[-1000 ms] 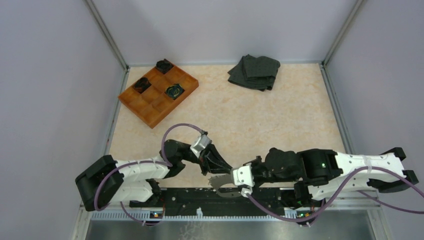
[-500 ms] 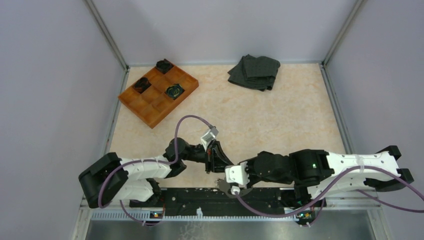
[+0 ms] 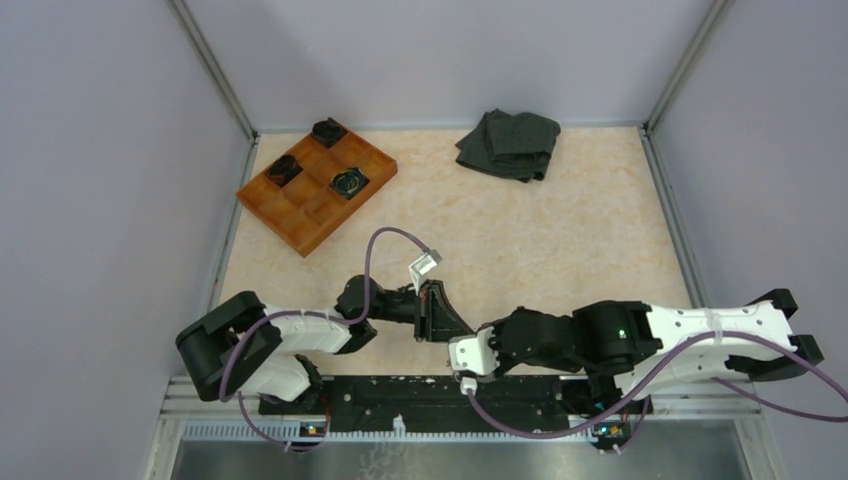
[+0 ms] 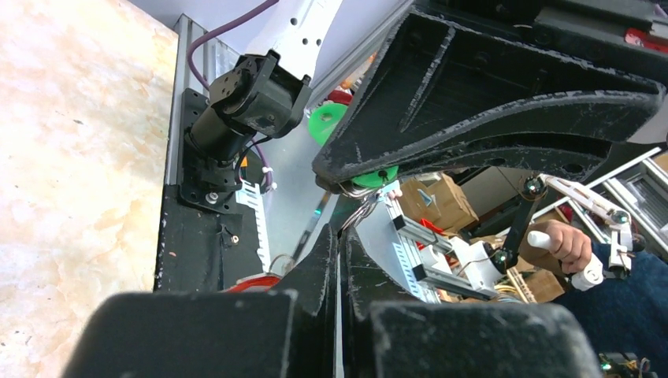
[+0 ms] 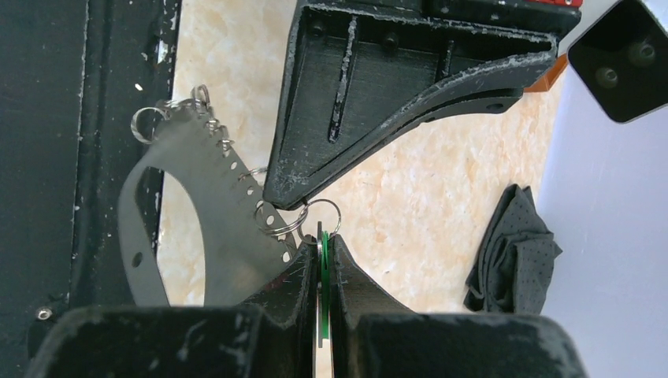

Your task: Remove the keys from the keyring

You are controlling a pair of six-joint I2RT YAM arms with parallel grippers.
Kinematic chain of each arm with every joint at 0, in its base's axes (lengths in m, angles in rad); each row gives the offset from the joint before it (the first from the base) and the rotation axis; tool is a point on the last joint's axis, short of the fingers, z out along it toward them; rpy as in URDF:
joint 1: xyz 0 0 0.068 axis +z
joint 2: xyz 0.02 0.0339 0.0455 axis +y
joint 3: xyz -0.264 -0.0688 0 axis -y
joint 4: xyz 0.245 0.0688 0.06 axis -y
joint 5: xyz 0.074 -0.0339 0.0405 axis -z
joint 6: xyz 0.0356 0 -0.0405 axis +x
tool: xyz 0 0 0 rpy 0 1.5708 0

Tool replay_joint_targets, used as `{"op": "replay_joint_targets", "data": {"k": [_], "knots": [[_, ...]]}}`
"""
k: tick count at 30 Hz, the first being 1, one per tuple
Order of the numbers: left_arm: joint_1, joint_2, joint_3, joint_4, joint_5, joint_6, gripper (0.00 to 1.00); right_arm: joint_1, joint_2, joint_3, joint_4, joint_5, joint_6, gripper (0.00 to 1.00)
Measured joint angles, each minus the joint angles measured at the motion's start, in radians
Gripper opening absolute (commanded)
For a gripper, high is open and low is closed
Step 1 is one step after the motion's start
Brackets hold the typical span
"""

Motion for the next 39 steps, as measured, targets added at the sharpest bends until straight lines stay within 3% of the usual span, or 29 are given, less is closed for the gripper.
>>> {"op": "replay_joint_targets", "data": {"k": [10,24,35,39], "knots": [[0.049,0.089,0.01,0.083,0.05,-0.122,0.0,0.034,0.05,0.03,-0.031,0.024,-0.061,0.0],[0.063,0.262,-0.005,0.185,0.043,-0.409,0.0,0.057,0.1,0.034,-0.055,0.047,-0.073,0.0],[0.066,0.242,-0.011,0.185,0.013,-0.423,0.0,0.058,0.104,0.032,-0.051,0.051,-0.051,0.0],[0.072,0.179,-0.011,0.183,0.025,-0.322,0.18,0.059,0.081,0.029,-0.036,0.047,-0.06,0.0]]}}
